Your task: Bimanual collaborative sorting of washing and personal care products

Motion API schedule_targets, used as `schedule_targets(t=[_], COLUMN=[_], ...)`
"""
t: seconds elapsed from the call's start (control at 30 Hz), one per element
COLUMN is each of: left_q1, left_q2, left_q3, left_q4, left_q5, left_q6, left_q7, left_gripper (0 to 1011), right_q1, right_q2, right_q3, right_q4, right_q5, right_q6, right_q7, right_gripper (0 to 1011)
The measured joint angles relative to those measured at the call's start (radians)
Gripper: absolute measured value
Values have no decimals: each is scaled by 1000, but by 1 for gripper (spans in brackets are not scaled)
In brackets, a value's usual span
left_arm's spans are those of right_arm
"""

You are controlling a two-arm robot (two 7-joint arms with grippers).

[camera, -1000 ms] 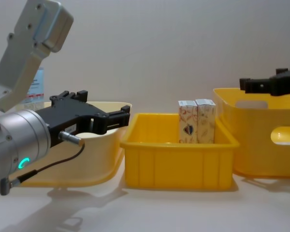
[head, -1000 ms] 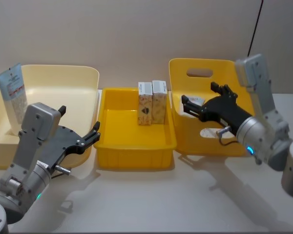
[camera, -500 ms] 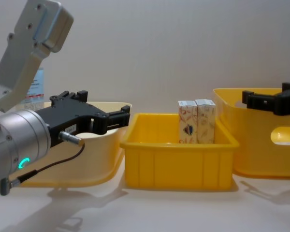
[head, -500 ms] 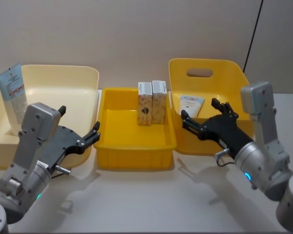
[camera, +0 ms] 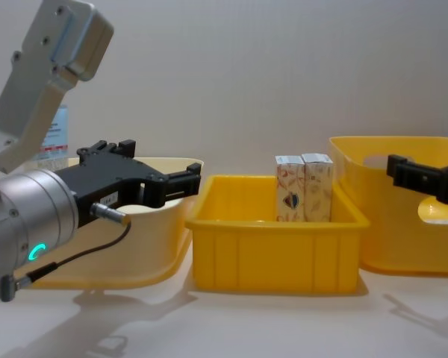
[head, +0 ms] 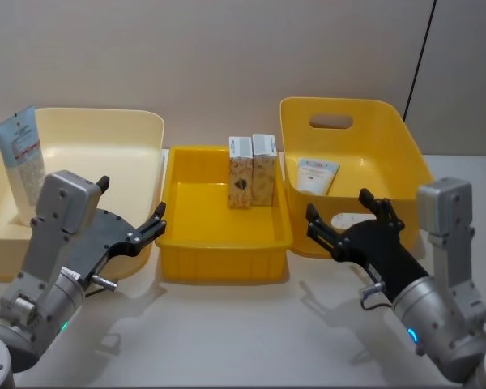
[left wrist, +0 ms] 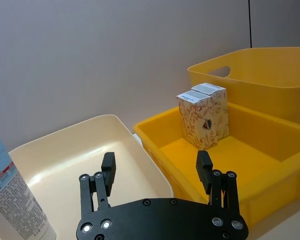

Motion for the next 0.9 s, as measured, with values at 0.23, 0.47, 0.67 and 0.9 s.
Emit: schedule_targets(t=[0.23,0.47,0.67,0.9], left_q1=[0,0,0,0], left_q2=[0,0,0,0], left_q3=[0,0,0,0], left_q4=[0,0,0,0], left_q5=[0,0,0,0], left_q6=[0,0,0,0], left_q7=[0,0,0,0], left_gripper=[1003,1003,1003,1003], right_q1=[-33,-37,-37,-37], right_q2=[-4,-4,-4,-4], right_q3=[3,3,3,2], right_q4=[-15,-17,-18,-18], right_q5=[4,5,5,5], right_q6=[-26,-29,-29,-29], right_q7=[-16,-18,-18,-18], right_gripper=[1001,1001,1001,1001])
